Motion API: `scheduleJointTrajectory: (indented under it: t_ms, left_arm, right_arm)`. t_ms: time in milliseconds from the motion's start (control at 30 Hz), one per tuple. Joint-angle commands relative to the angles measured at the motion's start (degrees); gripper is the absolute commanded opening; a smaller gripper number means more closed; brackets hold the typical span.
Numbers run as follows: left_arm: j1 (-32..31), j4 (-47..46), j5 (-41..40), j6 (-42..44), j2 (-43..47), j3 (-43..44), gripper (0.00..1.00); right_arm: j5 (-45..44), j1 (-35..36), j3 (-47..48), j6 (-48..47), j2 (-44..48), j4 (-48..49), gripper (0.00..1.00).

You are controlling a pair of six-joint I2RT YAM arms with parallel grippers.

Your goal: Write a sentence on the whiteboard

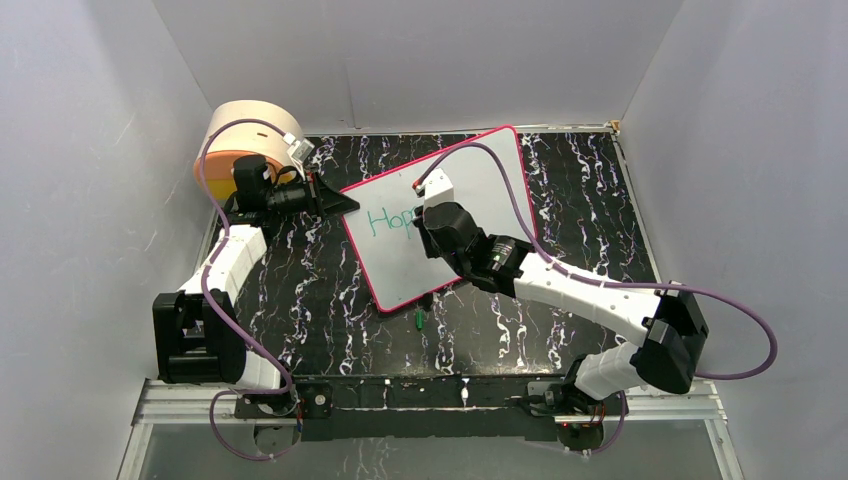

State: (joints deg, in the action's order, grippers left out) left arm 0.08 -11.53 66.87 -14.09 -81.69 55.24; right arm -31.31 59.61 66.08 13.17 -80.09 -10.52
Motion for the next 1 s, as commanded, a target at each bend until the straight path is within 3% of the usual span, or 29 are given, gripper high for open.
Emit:
scheduleJointTrajectory:
  t_ms: [0,967]
  left_arm:
    - [-1.9,4.2,-3.6,5.8,-1.4,-0.8,0.0]
    - [-1.9,4.2,-3.5,5.8,-1.3,-0.8,0.0]
  right_arm:
    - [-1.1,-0.3,1.8,0.1,0.2,2.0,0.0]
    - [-1.0,-1.1,1.3,0.7,-1.0,3.9,0.0]
